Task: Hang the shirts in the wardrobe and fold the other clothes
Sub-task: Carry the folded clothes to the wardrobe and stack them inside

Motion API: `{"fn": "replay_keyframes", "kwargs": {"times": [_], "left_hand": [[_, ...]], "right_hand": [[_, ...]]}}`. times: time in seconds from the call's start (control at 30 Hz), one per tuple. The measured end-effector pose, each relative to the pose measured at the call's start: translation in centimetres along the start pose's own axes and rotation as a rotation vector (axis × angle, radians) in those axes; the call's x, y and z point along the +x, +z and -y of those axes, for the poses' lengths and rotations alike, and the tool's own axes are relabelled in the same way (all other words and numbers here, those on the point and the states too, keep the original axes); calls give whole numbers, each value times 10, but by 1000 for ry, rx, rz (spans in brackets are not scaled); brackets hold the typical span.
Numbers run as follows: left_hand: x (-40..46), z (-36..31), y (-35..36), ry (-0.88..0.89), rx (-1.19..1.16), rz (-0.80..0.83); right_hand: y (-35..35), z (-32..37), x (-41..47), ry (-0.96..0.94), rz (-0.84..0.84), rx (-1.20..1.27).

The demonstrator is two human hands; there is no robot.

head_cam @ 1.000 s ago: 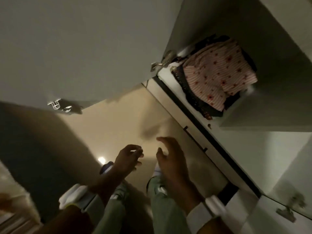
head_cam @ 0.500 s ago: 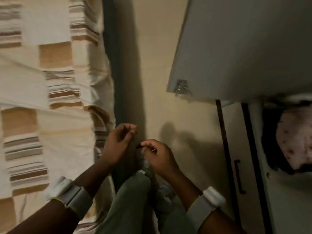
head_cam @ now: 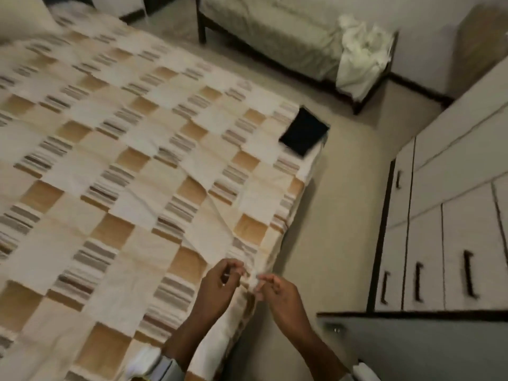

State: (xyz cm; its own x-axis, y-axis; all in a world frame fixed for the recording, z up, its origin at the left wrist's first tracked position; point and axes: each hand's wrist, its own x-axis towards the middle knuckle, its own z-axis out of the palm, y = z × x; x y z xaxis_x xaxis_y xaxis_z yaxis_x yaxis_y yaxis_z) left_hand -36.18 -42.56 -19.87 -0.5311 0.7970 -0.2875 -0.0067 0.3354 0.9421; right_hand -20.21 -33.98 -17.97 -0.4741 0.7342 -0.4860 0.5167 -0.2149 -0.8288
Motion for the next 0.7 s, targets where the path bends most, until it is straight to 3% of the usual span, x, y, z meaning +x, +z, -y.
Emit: {"fn": "replay_keyframes", "kwargs": {"times": [0.17, 0.37, 0.7], "left_hand": [[12, -53, -28, -48, -137, -74], [50, -63, -38, -93, -179, -193], [161, -61, 16, -299, -22, -177]], "right_hand": [[-27, 71, 23, -20, 60, -103], [-65, 103, 87, 46, 25, -62], [-126, 78, 274, 277, -94, 520]]}}
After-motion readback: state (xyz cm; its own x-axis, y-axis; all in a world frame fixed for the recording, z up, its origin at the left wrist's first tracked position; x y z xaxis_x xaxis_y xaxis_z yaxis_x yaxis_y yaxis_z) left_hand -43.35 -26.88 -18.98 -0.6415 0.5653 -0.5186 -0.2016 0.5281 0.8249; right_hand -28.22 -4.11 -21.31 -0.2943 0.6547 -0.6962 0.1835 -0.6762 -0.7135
